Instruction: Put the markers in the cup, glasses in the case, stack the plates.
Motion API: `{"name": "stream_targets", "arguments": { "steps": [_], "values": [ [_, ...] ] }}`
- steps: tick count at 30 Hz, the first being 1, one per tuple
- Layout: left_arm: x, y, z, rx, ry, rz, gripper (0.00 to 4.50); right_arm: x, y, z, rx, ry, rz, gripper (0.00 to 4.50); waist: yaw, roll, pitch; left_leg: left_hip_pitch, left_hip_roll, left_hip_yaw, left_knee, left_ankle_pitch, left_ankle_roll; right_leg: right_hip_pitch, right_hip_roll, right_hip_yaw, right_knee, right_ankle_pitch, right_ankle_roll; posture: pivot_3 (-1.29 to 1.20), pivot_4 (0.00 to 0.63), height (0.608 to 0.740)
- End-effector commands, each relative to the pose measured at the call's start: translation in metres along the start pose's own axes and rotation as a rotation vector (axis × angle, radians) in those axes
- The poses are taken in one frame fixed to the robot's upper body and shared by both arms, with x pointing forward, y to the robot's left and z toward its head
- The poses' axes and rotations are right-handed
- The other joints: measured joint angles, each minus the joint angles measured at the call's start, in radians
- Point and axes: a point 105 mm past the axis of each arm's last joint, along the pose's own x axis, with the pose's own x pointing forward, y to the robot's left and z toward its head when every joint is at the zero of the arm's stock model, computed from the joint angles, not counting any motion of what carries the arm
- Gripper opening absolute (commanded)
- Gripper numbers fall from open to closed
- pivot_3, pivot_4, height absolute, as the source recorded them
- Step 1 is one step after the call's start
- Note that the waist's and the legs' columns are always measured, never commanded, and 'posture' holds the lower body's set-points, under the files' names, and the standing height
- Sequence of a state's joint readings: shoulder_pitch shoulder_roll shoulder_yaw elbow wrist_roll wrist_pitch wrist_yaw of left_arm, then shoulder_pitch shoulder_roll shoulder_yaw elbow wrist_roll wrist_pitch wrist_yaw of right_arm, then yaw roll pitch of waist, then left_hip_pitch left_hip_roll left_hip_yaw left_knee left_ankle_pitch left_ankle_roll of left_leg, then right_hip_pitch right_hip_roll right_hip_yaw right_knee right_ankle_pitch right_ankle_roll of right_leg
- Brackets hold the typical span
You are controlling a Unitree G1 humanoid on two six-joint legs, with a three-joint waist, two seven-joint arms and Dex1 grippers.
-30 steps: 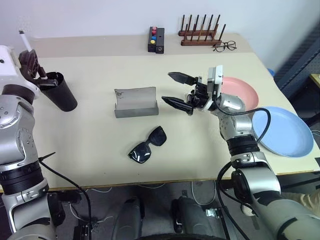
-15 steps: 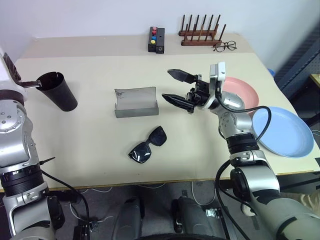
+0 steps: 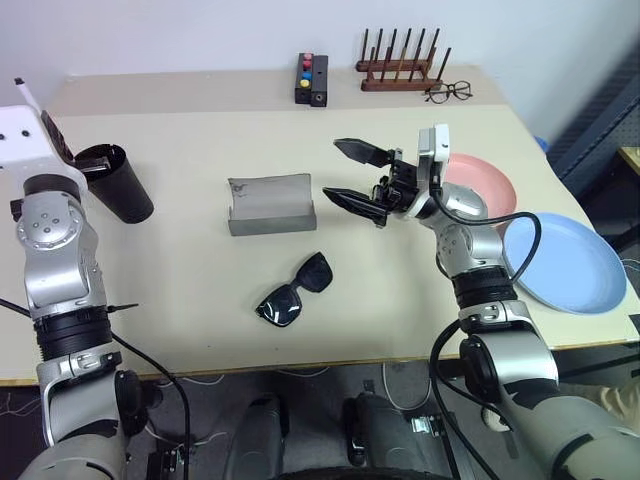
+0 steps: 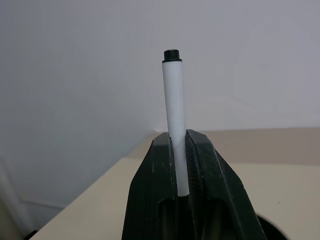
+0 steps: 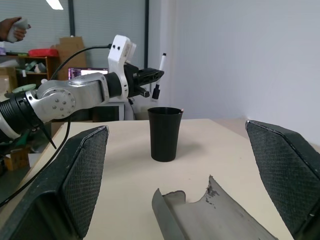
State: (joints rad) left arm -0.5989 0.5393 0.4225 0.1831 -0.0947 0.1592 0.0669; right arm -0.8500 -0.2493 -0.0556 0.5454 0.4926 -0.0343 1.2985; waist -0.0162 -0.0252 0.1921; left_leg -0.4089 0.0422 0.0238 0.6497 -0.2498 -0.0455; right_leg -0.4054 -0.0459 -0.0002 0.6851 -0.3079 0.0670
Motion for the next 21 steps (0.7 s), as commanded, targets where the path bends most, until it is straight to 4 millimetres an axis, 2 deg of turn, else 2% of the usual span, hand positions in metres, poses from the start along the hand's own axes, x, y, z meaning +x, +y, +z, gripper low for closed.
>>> {"name": "stream_targets", "arguments": {
  "steps": [1, 14, 15, 17, 21],
  "values": [
    [0.004, -0.001, 0.011, 0.002, -0.047, 0.003, 0.1, 0.002, 0.0, 0.014, -0.058, -0.027, 0.008, 4.5, 0.0, 0.0, 0.0, 0.0, 0.0, 0.0, 0.0, 0.0, 0.0, 0.0, 0.0, 0.0, 0.0, 0.0, 0.0, 0.0, 0.15, 0.74],
    [-0.001, -0.009, -0.009, 0.028, 0.008, -0.014, 0.1, 0.002, -0.001, 0.014, -0.061, -0.024, -0.004, 4.5, 0.003, 0.0, 0.0, 0.0, 0.0, 0.0, 0.0, 0.0, 0.0, 0.0, 0.0, 0.0, 0.0, 0.0, 0.0, 0.0, 0.15, 0.74],
    [-0.002, -0.009, -0.01, 0.027, 0.01, -0.016, 0.84, 0.002, -0.001, 0.014, -0.062, -0.024, -0.004, 4.5, 0.003, 0.0, 0.0, 0.0, 0.0, 0.0, 0.0, 0.0, 0.0, 0.0, 0.0, 0.0, 0.0, 0.0, 0.0, 0.0, 0.15, 0.74],
    [-0.003, -0.01, -0.01, 0.033, 0.008, -0.018, 1.65, 0.002, -0.002, 0.014, -0.062, -0.024, -0.005, 4.5, 0.002, 0.0, 0.0, 0.0, 0.0, 0.0, 0.0, 0.0, 0.0, 0.0, 0.0, 0.0, 0.0, 0.0, 0.0, 0.0, 0.15, 0.74],
    [-0.003, -0.012, -0.009, 0.024, 0.007, -0.028, 3.69, 0.001, -0.002, 0.014, -0.063, -0.021, -0.008, 4.5, 0.002, 0.0, 0.0, 0.0, 0.0, 0.0, 0.0, 0.0, 0.0, 0.0, 0.0, 0.0, 0.0, 0.0, 0.0, 0.0, 0.15, 0.74]
  ]
}}
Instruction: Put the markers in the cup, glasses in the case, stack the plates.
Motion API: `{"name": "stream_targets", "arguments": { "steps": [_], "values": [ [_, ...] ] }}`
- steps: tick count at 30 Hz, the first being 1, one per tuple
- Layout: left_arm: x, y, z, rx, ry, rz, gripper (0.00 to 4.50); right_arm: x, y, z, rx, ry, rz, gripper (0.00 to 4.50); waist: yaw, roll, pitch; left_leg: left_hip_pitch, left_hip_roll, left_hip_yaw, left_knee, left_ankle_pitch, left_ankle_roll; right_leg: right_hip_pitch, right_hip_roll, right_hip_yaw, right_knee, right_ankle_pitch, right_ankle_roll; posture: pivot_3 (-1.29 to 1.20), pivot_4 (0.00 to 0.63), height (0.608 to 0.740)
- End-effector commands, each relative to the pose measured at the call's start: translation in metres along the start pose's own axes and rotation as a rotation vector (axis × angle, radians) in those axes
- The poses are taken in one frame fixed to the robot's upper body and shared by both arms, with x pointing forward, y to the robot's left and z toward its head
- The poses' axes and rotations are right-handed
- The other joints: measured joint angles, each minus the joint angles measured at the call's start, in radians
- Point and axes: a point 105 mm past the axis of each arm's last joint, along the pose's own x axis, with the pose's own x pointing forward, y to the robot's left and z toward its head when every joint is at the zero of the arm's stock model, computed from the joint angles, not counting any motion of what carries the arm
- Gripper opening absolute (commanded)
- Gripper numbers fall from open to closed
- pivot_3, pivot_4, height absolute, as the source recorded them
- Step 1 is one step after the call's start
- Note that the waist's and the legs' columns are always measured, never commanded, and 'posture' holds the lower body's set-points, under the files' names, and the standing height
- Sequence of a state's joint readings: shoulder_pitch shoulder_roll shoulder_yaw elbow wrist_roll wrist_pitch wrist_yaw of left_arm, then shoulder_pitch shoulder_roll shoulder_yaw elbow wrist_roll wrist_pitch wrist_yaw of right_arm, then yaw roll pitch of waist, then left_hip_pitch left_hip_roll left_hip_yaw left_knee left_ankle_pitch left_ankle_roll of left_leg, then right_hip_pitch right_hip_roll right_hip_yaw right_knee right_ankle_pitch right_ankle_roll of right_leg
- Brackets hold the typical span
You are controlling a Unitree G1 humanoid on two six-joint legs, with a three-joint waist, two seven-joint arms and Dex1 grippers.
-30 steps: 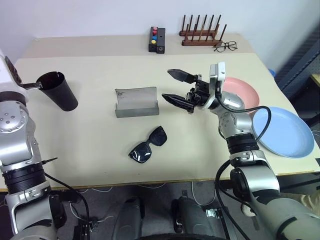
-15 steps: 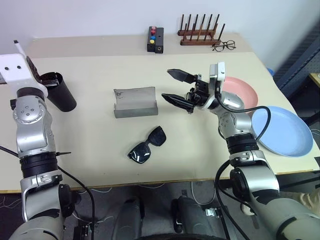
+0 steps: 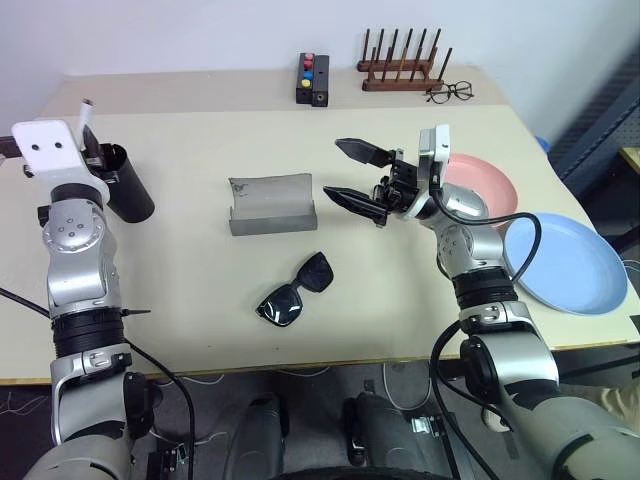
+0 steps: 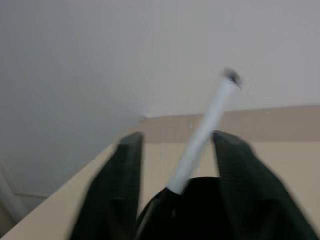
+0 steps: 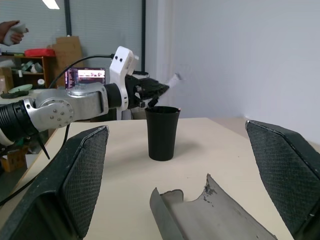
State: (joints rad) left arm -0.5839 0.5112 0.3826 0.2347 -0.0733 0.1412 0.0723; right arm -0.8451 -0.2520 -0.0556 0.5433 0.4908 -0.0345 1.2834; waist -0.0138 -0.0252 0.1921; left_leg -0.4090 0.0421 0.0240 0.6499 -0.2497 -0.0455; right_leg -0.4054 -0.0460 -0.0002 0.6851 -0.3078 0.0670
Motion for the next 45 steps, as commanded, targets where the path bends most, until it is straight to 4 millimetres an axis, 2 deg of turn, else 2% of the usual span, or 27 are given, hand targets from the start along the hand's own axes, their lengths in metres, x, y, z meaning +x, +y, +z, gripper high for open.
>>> {"name": "stream_targets", "arguments": {
  "steps": [1, 2, 11, 13, 14, 17, 19, 21, 24, 32, 36, 39, 45],
  "values": [
    [0.001, 0.002, 0.014, 0.001, -0.054, 0.0, 4.18, 0.002, 0.0, 0.014, -0.063, -0.026, 0.009, 4.5, 0.0, 0.0, 0.0, 0.0, 0.0, 0.0, 0.0, 0.0, 0.0, 0.0, 0.0, 0.0, 0.0, 0.0, 0.0, 0.0, 0.15, 0.74],
    [0.001, 0.0, 0.015, -0.012, -0.059, -0.01, 4.45, 0.002, -0.001, 0.014, -0.062, -0.025, 0.008, 4.5, 0.0, 0.0, 0.0, 0.0, 0.0, 0.0, 0.0, 0.0, 0.0, 0.0, 0.0, 0.0, 0.0, 0.0, 0.0, 0.0, 0.15, 0.74],
    [-0.001, -0.005, 0.028, -0.062, -0.098, -0.057, 4.45, 0.001, -0.002, 0.013, -0.063, -0.02, -0.003, 4.5, 0.0, 0.0, 0.0, 0.0, 0.0, 0.0, 0.0, 0.0, 0.0, 0.0, 0.0, 0.0, 0.0, 0.0, 0.0, 0.0, 0.15, 0.74],
    [0.0, -0.018, 0.04, -0.104, -0.128, -0.132, 4.45, 0.0, -0.002, 0.013, -0.066, -0.017, -0.008, 4.5, 0.0, 0.0, 0.0, 0.0, 0.0, 0.0, 0.0, 0.0, 0.0, 0.0, 0.0, 0.0, 0.0, 0.0, 0.0, 0.0, 0.15, 0.74],
    [-0.001, -0.031, 0.048, -0.146, -0.142, -0.211, 4.45, -0.001, -0.003, 0.013, -0.07, -0.015, -0.012, 4.5, 0.002, 0.0, 0.0, 0.0, 0.0, 0.0, 0.0, 0.0, 0.0, 0.0, 0.0, 0.0, 0.0, 0.0, 0.0, 0.0, 0.15, 0.74],
    [-0.012, -0.072, 0.072, -0.221, -0.159, -0.52, 4.45, -0.004, -0.005, 0.012, -0.086, 0.011, -0.033, 4.5, 0.005, 0.0, 0.0, -0.001, 0.0, 0.0, 0.001, 0.0, 0.0, 0.0, 0.0, -0.001, 0.0, 0.0, 0.0, 0.0, 0.15, 0.74],
    [-0.025, -0.091, 0.075, -0.181, -0.127, -0.713, 4.45, -0.008, -0.003, 0.01, -0.085, 0.043, -0.033, 4.5, 0.001, 0.0, 0.0, -0.001, -0.001, 0.0, 0.001, 0.0, 0.0, 0.0, 0.001, -0.001, 0.0, 0.0, 0.0, 0.0, 0.15, 0.74],
    [-0.043, -0.105, 0.073, -0.132, -0.073, -0.927, 4.45, -0.014, 0.001, 0.004, -0.083, 0.096, -0.031, 4.5, -0.003, 0.0, 0.0, -0.001, -0.001, 0.0, 0.0, 0.0, 0.0, 0.0, 0.001, 0.0, -0.001, 0.0, 0.0, 0.0, 0.15, 0.74],
    [-0.06, -0.112, 0.062, -0.058, 0.022, -1.14, 4.45, -0.024, 0.009, -0.005, -0.069, 0.167, -0.022, 4.5, -0.008, 0.001, 0.001, -0.001, 0.0, 0.0, -0.002, 0.0, 0.0, -0.001, 0.003, 0.0, -0.002, 0.0, 0.0, 0.0, 0.15, 0.74],
    [-0.075, -0.122, 0.021, 0.145, 0.201, -1.532, 4.45, -0.056, 0.024, -0.02, -0.076, 0.325, -0.028, 4.5, 0.005, 0.002, 0.001, -0.001, -0.003, 0.002, -0.001, 0.0, 0.0, 0.0, 0.005, 0.0, -0.002, 0.0, 0.0, 0.0, 0.15, 0.74],
    [-0.06, -0.131, 0.004, 0.235, 0.238, -1.591, 4.45, -0.079, 0.027, -0.025, -0.082, 0.409, -0.05, 4.5, 0.015, 0.002, 0.001, -0.001, -0.007, 0.002, 0.001, 0.0, 0.0, 0.001, 0.004, 0.0, -0.002, 0.0, 0.0, 0.0, 0.15, 0.74],
    [-0.049, -0.144, -0.002, 0.274, 0.237, -1.61, 4.45, -0.104, 0.03, -0.022, -0.081, 0.478, -0.084, 4.5, 0.018, 0.002, 0.002, -0.001, -0.007, 0.002, 0.001, 0.0, 0.001, 0.001, 0.003, 0.0, -0.003, -0.001, 0.0, 0.0, 0.15, 0.74],
    [-0.054, -0.166, -0.012, 0.31, 0.246, -1.693, 4.45, -0.14, 0.038, -0.005, -0.089, 0.564, -0.157, 4.5, 0.018, 0.002, 0.002, -0.002, -0.007, 0.002, 0.001, 0.0, 0.001, 0.0, 0.003, 0.0, -0.003, -0.001, 0.001, 0.0, 0.15, 0.74]
  ]
}}
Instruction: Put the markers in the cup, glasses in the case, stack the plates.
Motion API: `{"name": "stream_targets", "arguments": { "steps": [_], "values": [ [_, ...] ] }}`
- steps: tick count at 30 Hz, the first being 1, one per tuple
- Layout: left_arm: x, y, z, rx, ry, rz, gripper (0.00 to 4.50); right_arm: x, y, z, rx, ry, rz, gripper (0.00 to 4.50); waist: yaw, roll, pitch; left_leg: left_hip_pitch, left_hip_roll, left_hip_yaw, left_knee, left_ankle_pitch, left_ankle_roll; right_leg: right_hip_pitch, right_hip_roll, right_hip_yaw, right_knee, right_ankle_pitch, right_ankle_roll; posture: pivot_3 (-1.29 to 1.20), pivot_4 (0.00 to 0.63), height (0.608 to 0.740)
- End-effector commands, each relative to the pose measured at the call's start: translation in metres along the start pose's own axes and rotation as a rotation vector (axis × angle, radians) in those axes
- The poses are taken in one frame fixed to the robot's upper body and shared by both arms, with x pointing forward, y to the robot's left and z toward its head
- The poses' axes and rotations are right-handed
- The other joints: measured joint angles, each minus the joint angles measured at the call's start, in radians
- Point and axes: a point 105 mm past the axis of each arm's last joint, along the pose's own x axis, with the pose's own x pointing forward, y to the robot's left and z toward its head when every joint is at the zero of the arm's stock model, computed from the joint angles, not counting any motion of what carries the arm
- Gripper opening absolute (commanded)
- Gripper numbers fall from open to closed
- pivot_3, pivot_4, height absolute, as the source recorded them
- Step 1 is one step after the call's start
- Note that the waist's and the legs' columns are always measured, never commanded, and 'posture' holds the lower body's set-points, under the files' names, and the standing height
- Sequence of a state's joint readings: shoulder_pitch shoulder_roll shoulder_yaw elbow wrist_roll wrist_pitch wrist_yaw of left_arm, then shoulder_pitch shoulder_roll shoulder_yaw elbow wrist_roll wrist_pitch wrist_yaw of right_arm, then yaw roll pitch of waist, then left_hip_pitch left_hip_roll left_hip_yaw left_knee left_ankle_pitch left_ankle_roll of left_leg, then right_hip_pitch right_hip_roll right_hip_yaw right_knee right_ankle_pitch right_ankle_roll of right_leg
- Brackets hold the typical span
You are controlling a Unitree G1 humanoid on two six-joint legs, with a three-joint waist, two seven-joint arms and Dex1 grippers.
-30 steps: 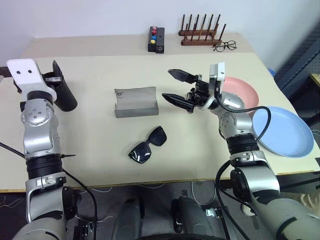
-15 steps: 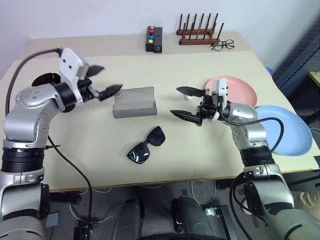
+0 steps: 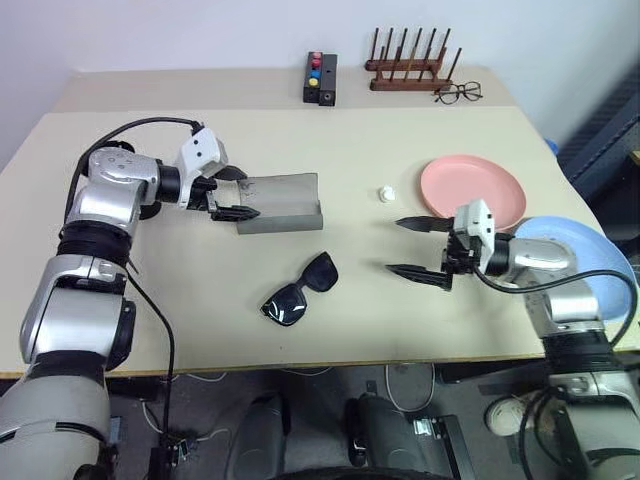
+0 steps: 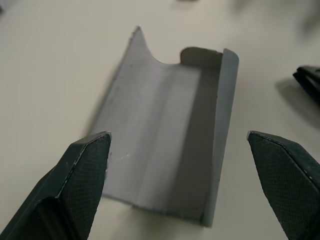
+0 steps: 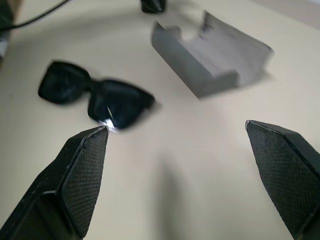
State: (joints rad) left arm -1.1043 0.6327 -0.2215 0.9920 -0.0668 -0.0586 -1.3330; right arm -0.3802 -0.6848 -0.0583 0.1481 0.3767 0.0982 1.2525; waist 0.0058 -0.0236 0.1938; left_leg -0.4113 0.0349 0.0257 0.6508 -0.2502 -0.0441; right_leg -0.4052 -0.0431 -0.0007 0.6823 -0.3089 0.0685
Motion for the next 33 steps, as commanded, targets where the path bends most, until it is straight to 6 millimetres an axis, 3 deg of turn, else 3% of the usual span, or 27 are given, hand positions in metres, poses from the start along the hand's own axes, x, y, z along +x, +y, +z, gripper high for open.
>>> {"name": "stream_targets", "arguments": {
  "steps": [1, 5, 10, 20, 29, 32, 33],
  "values": [
    [0.003, 0.001, 0.003, 0.05, 0.016, -0.027, 4.45, -0.02, -0.002, 0.017, -0.048, -0.013, -0.05, 4.5, -0.003, 0.0, 0.0, 0.0, 0.0, 0.0, 0.0, 0.0, 0.0, 0.0, 0.0, 0.0, 0.0, 0.0, 0.0, 0.0, 0.15, 0.74],
    [0.016, -0.005, -0.003, 0.052, 0.035, -0.056, 4.45, -0.039, 0.003, 0.021, -0.045, 0.01, -0.092, 4.5, -0.014, 0.0, 0.0, 0.0, 0.0, 0.0, 0.0, 0.0, 0.0, 0.0, 0.0, 0.0, 0.0, 0.0, 0.0, 0.0, 0.15, 0.74],
    [0.02, -0.007, -0.011, 0.053, 0.068, -0.063, 4.45, -0.045, 0.008, 0.031, -0.054, -0.007, -0.13, 4.5, -0.021, -0.001, 0.0, 0.0, 0.0, -0.001, 0.0, 0.0, 0.0, 0.0, 0.0, 0.0, 0.0, 0.0, 0.0, 0.0, 0.15, 0.74],
    [-0.004, -0.001, -0.019, 0.045, 0.112, -0.043, 4.45, -0.025, 0.015, 0.044, -0.053, -0.057, -0.102, 4.5, -0.018, -0.001, 0.0, 0.0, 0.0, -0.001, 0.0, 0.0, 0.0, 0.0, 0.0, 0.0, 0.0, 0.0, 0.0, 0.0, 0.15, 0.74],
    [0.004, -0.006, -0.025, 0.049, 0.136, -0.067, 4.45, -0.017, 0.011, 0.049, -0.06, -0.062, -0.084, 4.5, -0.016, -0.001, 0.0, 0.0, -0.001, -0.001, 0.001, 0.0, 0.0, 0.001, -0.001, 0.0, 0.0, 0.0, 0.0, 0.0, 0.15, 0.74],
    [0.007, -0.008, -0.025, 0.054, 0.139, -0.079, 3.65, -0.016, 0.01, 0.051, -0.063, -0.065, -0.084, 4.5, -0.017, -0.001, 0.0, 0.0, -0.001, -0.001, 0.001, 0.0, 0.0, 0.001, -0.001, 0.0, 0.0, 0.0, 0.0, 0.0, 0.15, 0.74],
    [0.008, -0.009, -0.026, 0.056, 0.143, -0.082, 3.19, -0.016, 0.01, 0.051, -0.064, -0.066, -0.084, 4.5, -0.017, -0.001, 0.0, 0.0, -0.001, -0.001, 0.001, 0.0, 0.0, 0.001, -0.001, 0.0, 0.0, 0.0, 0.0, 0.0, 0.15, 0.74]
  ]
}}
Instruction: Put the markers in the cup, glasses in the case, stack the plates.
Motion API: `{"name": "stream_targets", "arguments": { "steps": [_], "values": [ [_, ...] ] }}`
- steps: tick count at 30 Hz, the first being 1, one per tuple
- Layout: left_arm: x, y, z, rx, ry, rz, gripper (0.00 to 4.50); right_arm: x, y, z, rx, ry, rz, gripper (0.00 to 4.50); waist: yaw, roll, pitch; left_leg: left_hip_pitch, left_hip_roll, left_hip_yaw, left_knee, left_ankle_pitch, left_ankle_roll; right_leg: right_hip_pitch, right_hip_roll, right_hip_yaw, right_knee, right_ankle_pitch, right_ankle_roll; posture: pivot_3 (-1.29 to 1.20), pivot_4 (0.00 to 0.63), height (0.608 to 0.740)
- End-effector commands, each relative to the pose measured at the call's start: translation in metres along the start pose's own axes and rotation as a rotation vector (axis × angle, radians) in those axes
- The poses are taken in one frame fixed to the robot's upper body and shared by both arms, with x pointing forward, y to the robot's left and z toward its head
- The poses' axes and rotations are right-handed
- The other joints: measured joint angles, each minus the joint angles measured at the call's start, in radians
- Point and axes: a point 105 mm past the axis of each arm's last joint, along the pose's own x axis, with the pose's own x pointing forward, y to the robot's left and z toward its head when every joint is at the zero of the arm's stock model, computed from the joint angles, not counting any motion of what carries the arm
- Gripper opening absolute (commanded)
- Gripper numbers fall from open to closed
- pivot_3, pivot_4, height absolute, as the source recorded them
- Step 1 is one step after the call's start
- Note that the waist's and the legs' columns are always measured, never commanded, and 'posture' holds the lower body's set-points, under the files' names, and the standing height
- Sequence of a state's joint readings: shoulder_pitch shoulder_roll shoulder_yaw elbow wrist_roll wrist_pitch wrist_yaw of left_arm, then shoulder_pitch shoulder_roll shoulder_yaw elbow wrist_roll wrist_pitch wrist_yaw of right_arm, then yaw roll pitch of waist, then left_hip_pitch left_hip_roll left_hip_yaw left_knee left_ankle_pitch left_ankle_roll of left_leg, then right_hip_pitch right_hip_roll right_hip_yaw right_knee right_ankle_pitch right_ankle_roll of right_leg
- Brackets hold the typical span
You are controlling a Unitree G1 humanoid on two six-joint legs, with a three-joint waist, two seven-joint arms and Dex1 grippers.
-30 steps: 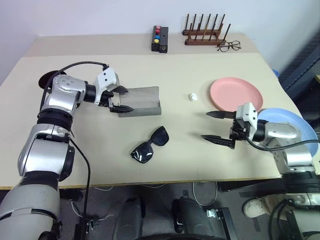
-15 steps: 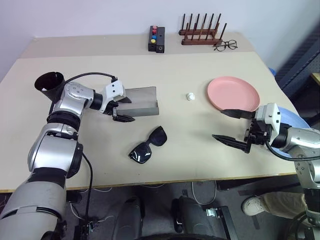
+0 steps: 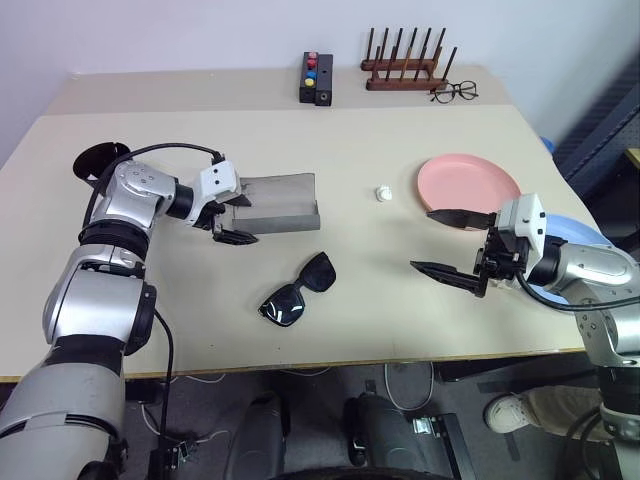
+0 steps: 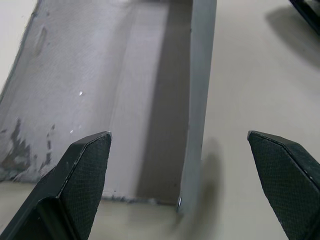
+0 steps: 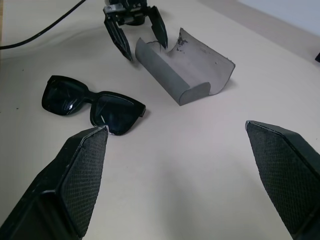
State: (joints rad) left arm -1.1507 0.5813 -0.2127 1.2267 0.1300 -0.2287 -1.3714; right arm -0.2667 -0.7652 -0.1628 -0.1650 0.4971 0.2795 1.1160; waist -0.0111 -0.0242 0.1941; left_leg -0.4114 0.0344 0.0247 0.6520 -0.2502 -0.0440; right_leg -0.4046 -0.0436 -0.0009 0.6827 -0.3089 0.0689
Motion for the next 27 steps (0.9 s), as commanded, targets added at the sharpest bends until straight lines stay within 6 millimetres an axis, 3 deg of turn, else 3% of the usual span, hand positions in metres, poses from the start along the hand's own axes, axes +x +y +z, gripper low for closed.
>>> {"name": "stream_targets", "arguments": {
  "steps": [1, 6, 14, 27],
  "values": [
    [-0.003, 0.003, 0.006, 0.036, 0.001, 0.008, 2.68, 0.002, 0.0, 0.012, -0.032, -0.034, 0.005, 4.5, 0.0, 0.0, 0.0, 0.0, 0.0, 0.0, 0.0, 0.0, 0.0, 0.0, 0.0, 0.0, 0.0, 0.0, 0.0, 0.0, 0.15, 0.74],
    [-0.003, 0.002, 0.004, 0.04, 0.014, -0.005, 0.15, 0.003, 0.0, 0.012, -0.032, -0.034, -0.001, 4.5, -0.001, 0.0, 0.0, 0.0, 0.0, 0.0, 0.0, 0.0, 0.0, 0.0, 0.0, 0.0, 0.0, 0.0, 0.0, 0.0, 0.15, 0.74],
    [-0.006, -0.004, 0.003, 0.082, 0.012, -0.042, 0.15, 0.004, -0.001, 0.011, -0.031, -0.036, -0.011, 4.5, -0.001, 0.0, 0.0, 0.0, 0.0, 0.0, 0.0, 0.0, 0.0, 0.0, 0.0, 0.0, 0.001, 0.0, 0.0, 0.0, 0.15, 0.74],
    [-0.002, -0.022, 0.021, 0.156, -0.046, -0.207, 0.15, 0.01, -0.002, 0.01, -0.037, -0.045, -0.004, 4.5, -0.001, 0.0, 0.0, 0.0, 0.0, 0.0, 0.0, 0.0, 0.0, 0.0, 0.0, 0.0, 0.001, 0.0, 0.0, 0.0, 0.15, 0.74]
  ]
}}
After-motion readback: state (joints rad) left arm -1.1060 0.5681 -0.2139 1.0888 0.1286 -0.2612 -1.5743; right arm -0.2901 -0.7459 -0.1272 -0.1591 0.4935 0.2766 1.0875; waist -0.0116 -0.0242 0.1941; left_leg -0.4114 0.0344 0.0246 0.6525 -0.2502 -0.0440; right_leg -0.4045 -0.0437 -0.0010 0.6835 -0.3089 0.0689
